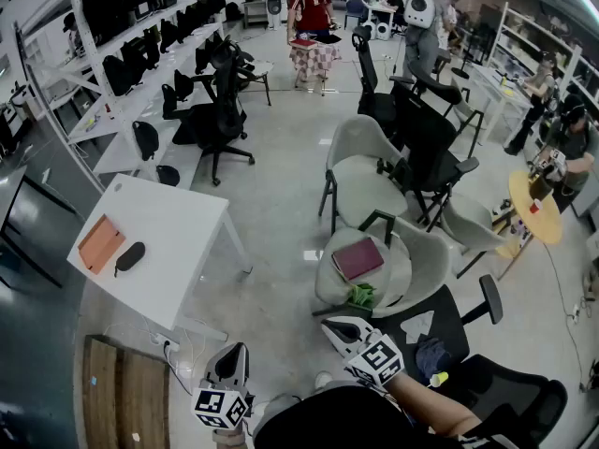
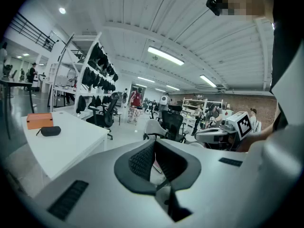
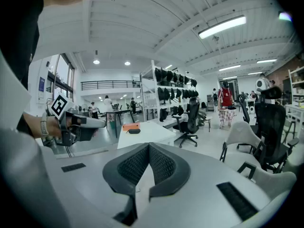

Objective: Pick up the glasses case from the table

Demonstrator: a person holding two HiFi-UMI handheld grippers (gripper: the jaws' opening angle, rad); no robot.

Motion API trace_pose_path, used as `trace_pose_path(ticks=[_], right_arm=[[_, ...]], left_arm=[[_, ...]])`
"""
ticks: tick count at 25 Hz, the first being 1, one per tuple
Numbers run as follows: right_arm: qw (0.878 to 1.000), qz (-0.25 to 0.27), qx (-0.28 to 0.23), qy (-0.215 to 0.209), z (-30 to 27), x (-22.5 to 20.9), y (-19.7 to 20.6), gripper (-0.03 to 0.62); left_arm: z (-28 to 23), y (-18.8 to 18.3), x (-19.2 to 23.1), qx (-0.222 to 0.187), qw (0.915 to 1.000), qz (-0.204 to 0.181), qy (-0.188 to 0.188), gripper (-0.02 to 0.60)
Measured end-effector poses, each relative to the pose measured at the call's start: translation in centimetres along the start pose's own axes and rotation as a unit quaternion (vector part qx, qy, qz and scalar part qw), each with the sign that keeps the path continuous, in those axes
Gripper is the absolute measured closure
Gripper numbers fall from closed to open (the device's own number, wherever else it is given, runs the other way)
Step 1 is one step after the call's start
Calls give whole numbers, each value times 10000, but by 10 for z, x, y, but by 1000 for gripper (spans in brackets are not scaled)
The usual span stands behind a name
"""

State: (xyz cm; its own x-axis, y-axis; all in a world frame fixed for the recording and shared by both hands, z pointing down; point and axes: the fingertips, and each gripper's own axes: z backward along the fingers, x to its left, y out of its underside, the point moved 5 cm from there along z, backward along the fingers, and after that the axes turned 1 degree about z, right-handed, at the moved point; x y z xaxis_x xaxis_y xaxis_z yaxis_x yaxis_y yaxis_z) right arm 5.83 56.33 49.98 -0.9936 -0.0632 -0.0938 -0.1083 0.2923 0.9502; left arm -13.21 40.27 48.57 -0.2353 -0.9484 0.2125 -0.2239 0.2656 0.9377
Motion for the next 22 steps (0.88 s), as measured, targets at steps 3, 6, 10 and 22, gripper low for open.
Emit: trace_pose_path(ticks=[3,6,10,22], right_arm=[[9999,-117,-46,-29,18,-19,7,568],[9997,-193,-131,-20,32,-34,7,568],[9992,-323,-225,75,42,-52,9,568],[9990,-381,-76,-201,0,-75,21,568]], left_arm=[[-20,1,-27,40,10000,-47,64,563],[-37,2,-46,109,9998,-99,139,563],[-54,-4,-58,208,9993,-225,223,563],[-102,-10,-25,417,9983,-280,307,563]])
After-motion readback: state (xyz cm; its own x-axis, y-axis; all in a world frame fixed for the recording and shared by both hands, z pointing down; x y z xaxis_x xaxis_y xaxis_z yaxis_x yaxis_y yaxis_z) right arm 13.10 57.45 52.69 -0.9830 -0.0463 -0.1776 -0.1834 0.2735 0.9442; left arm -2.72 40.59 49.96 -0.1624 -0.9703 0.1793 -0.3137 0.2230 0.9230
